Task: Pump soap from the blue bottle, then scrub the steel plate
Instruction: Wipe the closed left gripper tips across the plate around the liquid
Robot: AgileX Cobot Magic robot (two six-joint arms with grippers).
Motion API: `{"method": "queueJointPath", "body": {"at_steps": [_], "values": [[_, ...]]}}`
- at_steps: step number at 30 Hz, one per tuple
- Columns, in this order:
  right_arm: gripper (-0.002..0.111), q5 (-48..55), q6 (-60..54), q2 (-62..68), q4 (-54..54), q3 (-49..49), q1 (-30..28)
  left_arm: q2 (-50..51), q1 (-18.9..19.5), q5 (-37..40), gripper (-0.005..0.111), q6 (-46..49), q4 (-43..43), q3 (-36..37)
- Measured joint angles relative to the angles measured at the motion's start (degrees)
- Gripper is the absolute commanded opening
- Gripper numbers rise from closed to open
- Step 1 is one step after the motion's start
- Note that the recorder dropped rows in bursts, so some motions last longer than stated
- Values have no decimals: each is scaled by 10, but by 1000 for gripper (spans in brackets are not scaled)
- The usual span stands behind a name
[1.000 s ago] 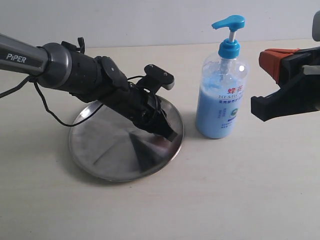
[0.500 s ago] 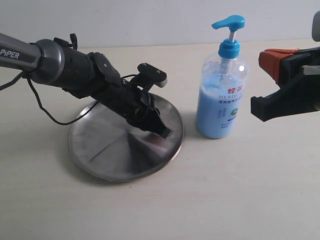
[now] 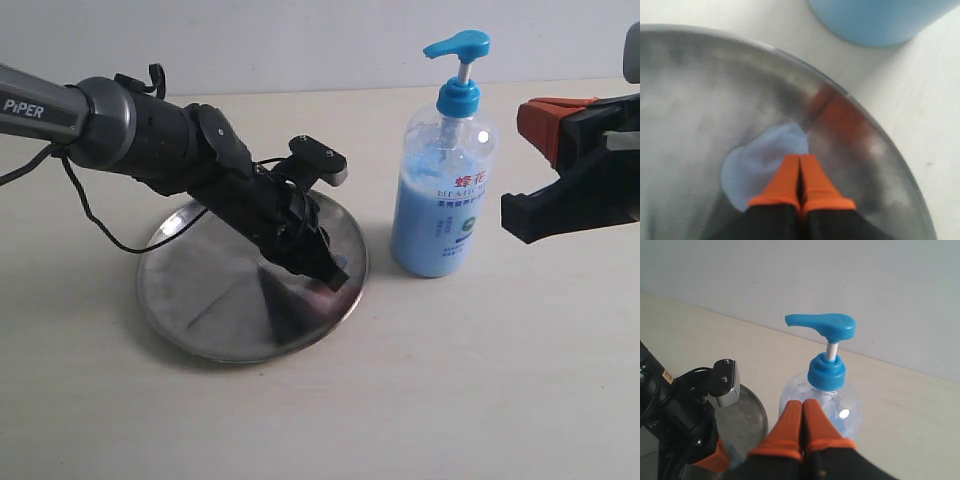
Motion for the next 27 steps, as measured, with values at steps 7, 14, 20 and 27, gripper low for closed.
{"method": "queueJointPath", "body": {"at_steps": [7,14,20,27], "values": [[0,0,0,0,0,0,0,0,-24,-18,0,0,0,0],[0,4,0,0,-1,0,0,2,-26,-86,0,-10,-4,0],[0,5,0,0,-1,0,0,2,-12,-100,0,-16,-4,1],[0,6,0,0,-1,0,0,3,2,-102,0,-23,-4,1]]}}
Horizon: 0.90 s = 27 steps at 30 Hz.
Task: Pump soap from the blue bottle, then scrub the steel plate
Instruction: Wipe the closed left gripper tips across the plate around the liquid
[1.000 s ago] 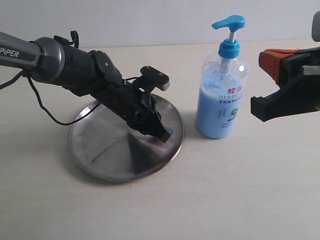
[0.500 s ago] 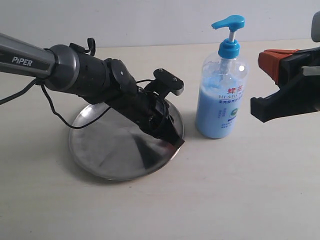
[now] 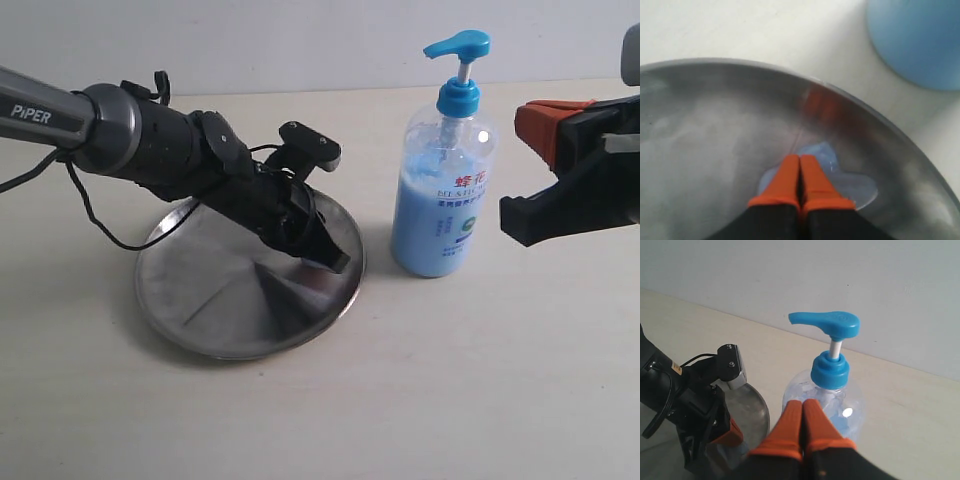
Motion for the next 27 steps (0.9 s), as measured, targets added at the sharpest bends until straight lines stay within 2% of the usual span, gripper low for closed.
{"method": "queueJointPath", "body": {"at_steps": [17,27], "values": [[0,2,0,0,0,0,0,-1,-3,62,0,0,-3,0],[0,3,0,0,0,0,0,-1,-26,11,0,0,-21,0]]}}
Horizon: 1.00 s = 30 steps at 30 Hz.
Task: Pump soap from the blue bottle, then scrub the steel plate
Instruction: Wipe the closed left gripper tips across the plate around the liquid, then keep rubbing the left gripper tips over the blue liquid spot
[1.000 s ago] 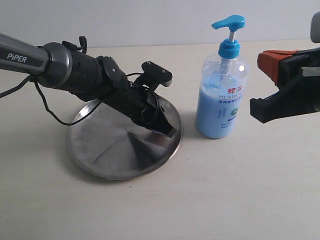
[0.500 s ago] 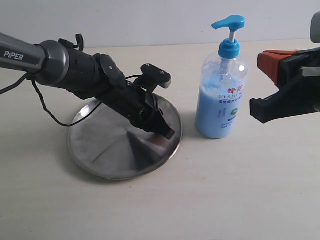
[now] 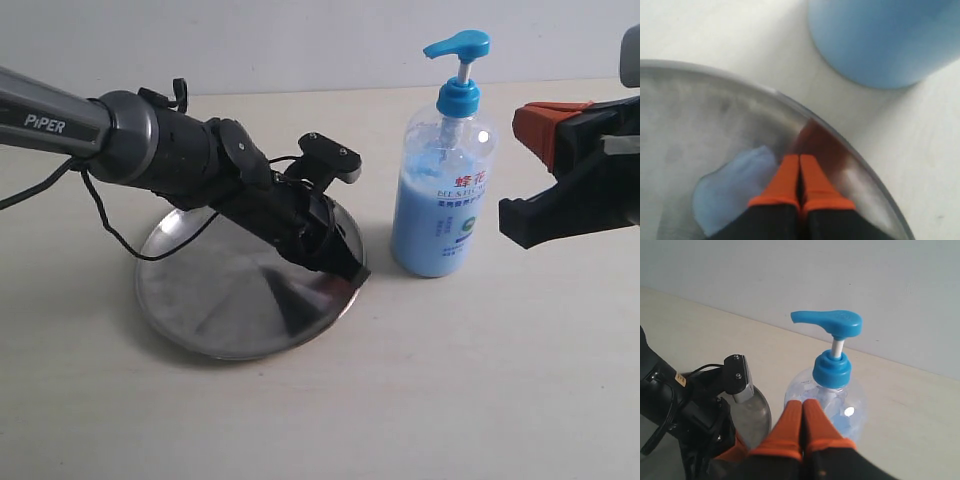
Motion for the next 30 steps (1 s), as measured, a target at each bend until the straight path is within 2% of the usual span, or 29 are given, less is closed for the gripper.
{"method": "queueJointPath", "body": {"at_steps": [5,12,17,21,30], "values": [[0,0,0,0,-1,0,0,2,1,-47,0,0,-5,0],[0,0,0,0,-1,0,0,2,21,-56,0,-1,-9,0],[0,0,0,0,-1,0,0,2,42,-5,0,-3,-9,0],[0,0,0,0,-1,0,0,2,43,38,0,-3,-9,0],[0,1,0,0,-1,0,0,2,38,40,0,8,-47,0]]}}
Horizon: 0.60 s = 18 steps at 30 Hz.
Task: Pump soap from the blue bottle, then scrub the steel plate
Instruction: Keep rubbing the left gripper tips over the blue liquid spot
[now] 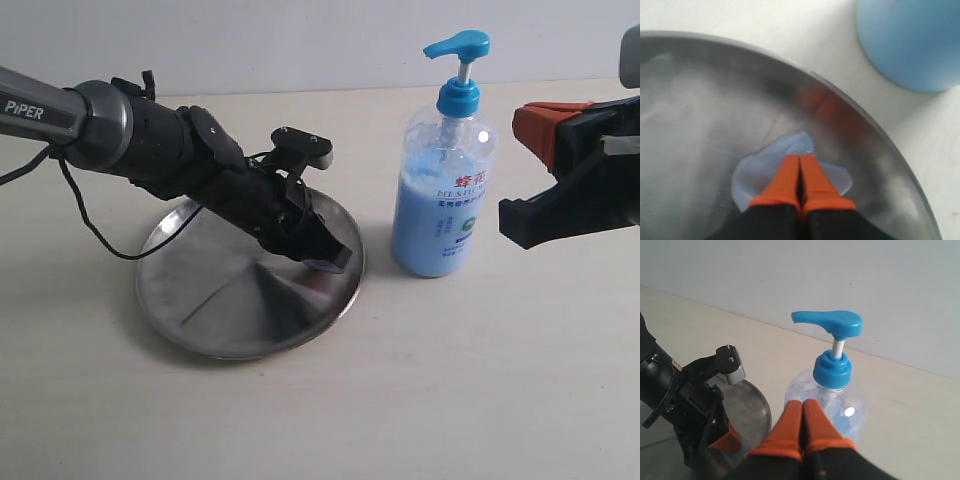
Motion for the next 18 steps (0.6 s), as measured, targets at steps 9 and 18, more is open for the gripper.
{"method": "queueJointPath", "body": {"at_steps": [9,18], "values": [[0,0,0,0,0,0,0,0,-18,-60,0,2,-3,0],[0,1,0,0,-7,0,0,0,-12,-77,0,2,-2,0]]}}
